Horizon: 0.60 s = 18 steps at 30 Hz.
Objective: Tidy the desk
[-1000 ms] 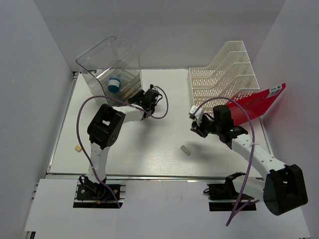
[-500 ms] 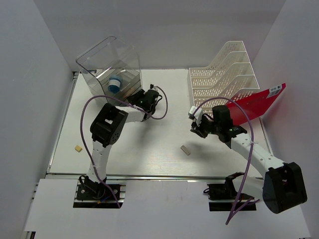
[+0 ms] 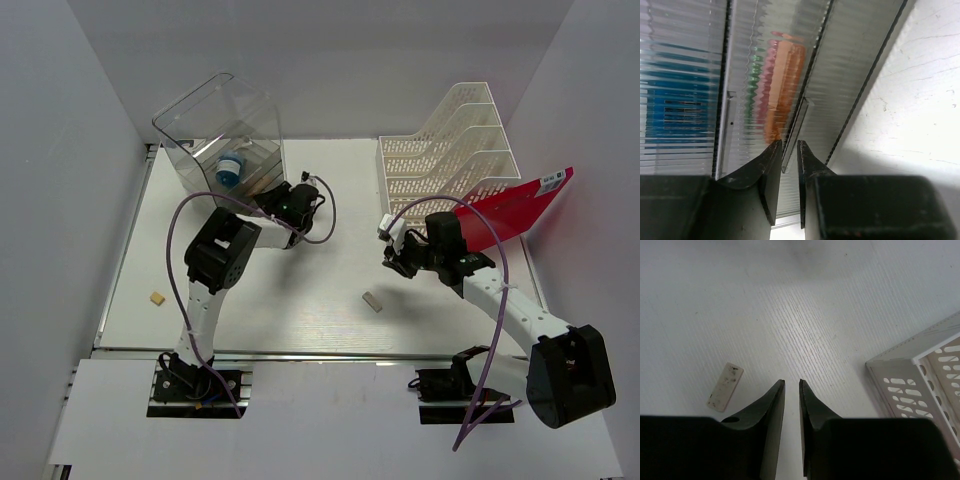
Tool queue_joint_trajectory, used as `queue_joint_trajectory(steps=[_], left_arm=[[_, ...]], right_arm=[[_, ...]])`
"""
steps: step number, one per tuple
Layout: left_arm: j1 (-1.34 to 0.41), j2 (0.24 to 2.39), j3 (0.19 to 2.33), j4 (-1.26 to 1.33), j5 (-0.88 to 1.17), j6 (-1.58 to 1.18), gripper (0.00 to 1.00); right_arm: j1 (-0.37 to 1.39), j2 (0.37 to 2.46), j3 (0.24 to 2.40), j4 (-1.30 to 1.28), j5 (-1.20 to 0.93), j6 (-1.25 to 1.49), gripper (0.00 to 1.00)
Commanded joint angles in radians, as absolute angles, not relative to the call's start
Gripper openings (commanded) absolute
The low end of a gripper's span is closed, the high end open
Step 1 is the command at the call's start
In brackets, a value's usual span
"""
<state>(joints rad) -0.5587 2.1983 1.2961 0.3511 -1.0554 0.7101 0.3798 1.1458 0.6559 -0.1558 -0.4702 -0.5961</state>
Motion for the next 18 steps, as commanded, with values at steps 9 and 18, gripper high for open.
queue_joint_trajectory(steps=[9,18], left_arm=[[-0.554,2.233,1.270,0.509,-1.124,0.802,0.29],[-0.545,2.250,1.227,0.664,-1.154,0.900,0.30]], right_arm=[[0.376,1.149,0.664,-0.147,-0.466,-0.607,0.24],[0.376,1.150,0.666,-0.149,-0.468,-0.611,0.24]])
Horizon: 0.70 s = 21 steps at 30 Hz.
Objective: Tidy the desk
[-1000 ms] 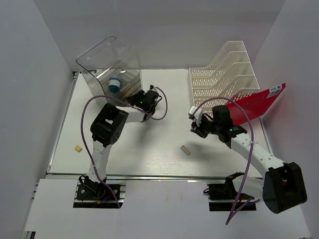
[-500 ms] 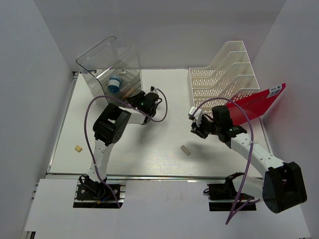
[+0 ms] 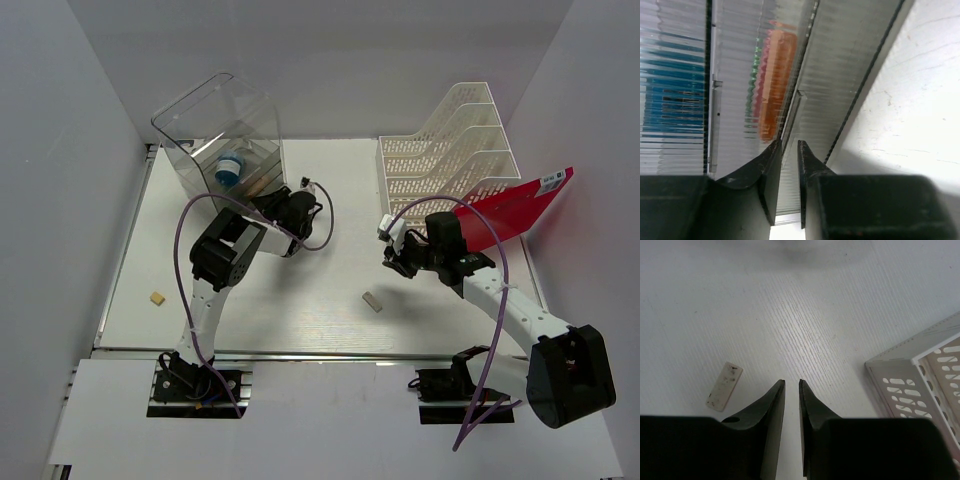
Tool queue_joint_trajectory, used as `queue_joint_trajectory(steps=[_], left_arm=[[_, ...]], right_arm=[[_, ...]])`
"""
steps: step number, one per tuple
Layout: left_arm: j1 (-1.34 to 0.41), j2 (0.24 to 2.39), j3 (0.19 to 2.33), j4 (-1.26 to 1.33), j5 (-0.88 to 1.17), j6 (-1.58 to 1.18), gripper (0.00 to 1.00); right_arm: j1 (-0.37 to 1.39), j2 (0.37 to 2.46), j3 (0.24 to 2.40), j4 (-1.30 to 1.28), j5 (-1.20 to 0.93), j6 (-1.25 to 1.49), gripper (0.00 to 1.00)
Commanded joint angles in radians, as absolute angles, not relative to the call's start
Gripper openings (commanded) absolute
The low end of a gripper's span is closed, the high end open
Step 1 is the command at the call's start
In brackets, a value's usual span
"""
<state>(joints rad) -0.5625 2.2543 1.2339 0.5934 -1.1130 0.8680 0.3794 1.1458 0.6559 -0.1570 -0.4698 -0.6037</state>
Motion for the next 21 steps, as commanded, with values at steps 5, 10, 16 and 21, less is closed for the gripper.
queue_joint_trajectory(steps=[5,10,16,21], left_arm=[[-0.545,2.258,1.227,0.698,-1.161,0.923,0.14],[-0.554,2.257,1.229,0.715,-1.169,0.933,0.00],[-0.575,2.237,1.220,0.709,-1.178,0.913,0.00],[-0.621,2.203,1.203,0.698,-1.181,0.896,0.00]], right_arm=[[0.376,1.152,0.666,-0.150,-0.466,-0.609,0.23],[0.373,1.151,0.664,-0.152,-0.466,-0.611,0.23],[0.373,1.150,0.666,-0.152,-0.465,-0.611,0.21],[0.377,1.150,0.666,-0.152,-0.463,-0.612,0.21]])
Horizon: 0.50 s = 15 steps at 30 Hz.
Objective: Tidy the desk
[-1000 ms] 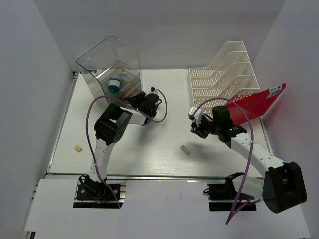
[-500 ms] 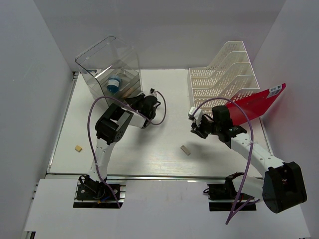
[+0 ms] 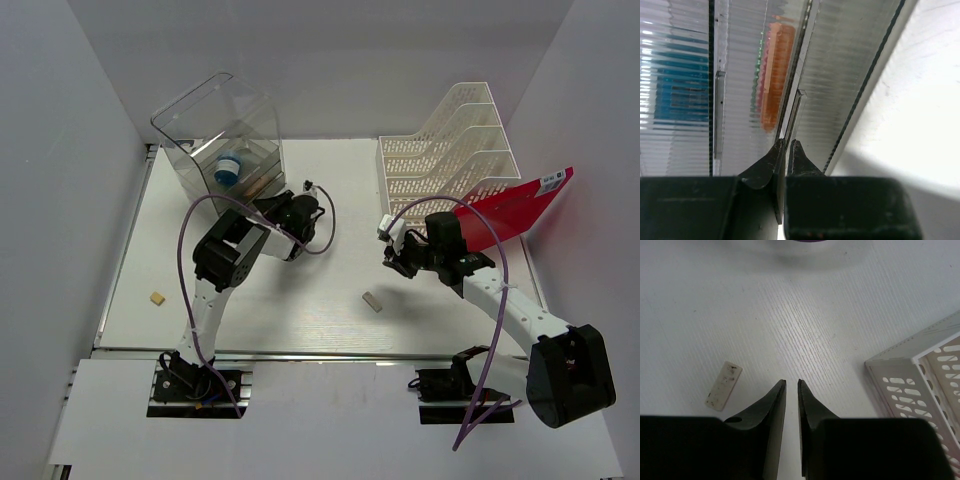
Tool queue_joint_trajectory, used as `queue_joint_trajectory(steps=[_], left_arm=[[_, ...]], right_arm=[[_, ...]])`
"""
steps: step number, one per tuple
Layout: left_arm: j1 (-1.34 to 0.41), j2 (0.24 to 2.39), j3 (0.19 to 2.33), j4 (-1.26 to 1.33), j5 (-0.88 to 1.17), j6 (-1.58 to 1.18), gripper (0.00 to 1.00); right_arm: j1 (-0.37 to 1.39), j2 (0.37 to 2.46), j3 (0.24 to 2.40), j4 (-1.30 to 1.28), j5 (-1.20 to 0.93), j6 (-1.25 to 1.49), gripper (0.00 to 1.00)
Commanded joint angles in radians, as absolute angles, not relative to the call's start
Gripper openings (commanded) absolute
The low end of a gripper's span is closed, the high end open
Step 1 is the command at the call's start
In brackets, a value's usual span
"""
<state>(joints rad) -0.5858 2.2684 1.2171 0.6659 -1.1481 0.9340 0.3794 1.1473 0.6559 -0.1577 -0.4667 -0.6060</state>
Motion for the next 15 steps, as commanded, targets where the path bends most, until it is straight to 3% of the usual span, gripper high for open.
queue_joint_trajectory(steps=[1,15], left_arm=[[-0.621,2.195,1.198,0.698,-1.184,0.894,0.00],[-0.718,2.143,1.130,0.615,-1.252,0.764,0.00]], right_arm=[[0.377,1.150,0.666,-0.152,-0.463,-0.611,0.21],[0.373,1.140,0.667,-0.152,-0.460,-0.614,0.21]])
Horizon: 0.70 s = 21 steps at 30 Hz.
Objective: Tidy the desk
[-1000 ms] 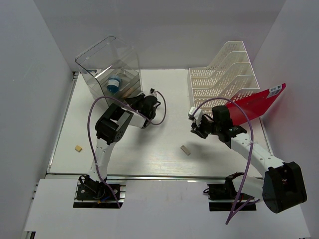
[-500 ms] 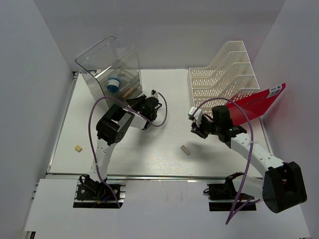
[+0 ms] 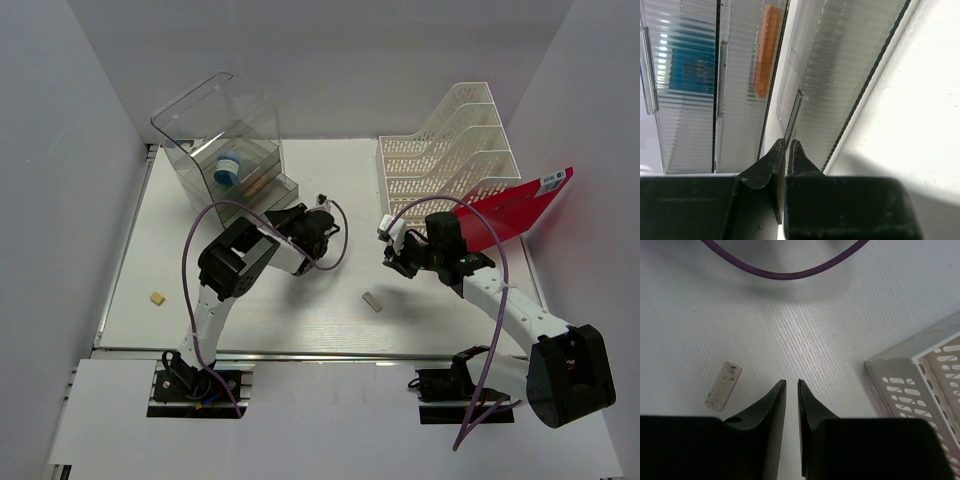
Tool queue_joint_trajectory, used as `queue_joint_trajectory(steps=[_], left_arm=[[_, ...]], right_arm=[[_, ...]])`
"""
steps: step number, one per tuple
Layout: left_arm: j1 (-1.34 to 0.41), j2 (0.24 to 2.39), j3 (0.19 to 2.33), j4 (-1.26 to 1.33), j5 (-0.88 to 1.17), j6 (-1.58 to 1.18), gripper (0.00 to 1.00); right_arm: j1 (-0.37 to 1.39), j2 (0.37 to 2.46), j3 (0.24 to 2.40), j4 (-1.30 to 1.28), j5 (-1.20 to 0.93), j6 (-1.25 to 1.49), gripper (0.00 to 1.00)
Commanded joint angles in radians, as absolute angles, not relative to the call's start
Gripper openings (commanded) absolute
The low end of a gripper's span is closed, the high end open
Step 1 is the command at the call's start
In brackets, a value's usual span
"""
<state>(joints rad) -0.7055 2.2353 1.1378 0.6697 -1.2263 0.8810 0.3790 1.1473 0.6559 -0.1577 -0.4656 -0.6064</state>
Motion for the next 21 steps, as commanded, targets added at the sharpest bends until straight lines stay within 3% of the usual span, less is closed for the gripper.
queue_joint_trajectory(steps=[1,7,10,11,14,21], left_arm=[[-0.730,2.138,1.138,0.582,-1.249,0.737,0.00],[-0.730,2.114,1.219,0.352,-1.230,0.571,0.00],[-0.730,2.092,1.285,0.148,-1.184,0.425,0.24],[-0.730,2.080,1.317,0.041,-1.151,0.349,0.44],[-0.730,2.056,1.344,-0.082,-1.121,0.263,0.63],[-0.730,1.980,1.374,-0.228,-1.071,0.150,0.72]], right_arm=[[0.376,1.141,0.666,-0.153,-0.459,-0.614,0.21],[0.373,1.146,0.666,-0.155,-0.456,-0.618,0.24],[0.373,1.147,0.667,-0.163,-0.459,-0.627,0.36],[0.373,1.147,0.664,-0.167,-0.462,-0.629,0.44],[0.373,1.149,0.667,-0.172,-0.468,-0.637,0.51],[0.373,1.149,0.667,-0.176,-0.471,-0.643,0.53]])
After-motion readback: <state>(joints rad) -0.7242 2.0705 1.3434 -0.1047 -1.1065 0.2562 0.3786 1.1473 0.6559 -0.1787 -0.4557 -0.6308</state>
